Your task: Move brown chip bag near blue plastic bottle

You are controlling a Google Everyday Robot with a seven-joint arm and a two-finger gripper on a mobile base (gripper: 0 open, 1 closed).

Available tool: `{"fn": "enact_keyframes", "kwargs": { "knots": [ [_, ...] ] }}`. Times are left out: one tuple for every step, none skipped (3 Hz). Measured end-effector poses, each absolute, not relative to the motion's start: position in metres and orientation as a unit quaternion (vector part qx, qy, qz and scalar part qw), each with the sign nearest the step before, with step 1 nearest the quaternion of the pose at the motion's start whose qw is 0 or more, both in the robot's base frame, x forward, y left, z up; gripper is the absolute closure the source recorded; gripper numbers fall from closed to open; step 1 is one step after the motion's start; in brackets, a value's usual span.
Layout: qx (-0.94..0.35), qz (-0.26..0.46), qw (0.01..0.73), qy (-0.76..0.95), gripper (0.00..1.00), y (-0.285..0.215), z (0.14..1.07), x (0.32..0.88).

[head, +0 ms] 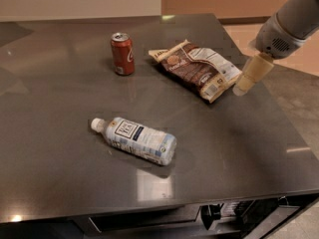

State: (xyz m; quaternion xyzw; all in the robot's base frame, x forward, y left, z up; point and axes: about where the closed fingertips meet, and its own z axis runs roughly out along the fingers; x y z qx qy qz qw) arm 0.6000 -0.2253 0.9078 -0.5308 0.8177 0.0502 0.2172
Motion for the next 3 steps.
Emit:
{"fn": "enact_keyframes", "kwargs": {
  "knots": [
    [-0.524,0.071,0.215,0.821,0.00,-0.231,0.892,0.631],
    [-0.512,0.085,0.210,0.829,0.00,-0.227,0.875,0.653],
    [-0.500,0.093,0.206,0.836,0.00,-0.219,0.863,0.665]
  ]
}}
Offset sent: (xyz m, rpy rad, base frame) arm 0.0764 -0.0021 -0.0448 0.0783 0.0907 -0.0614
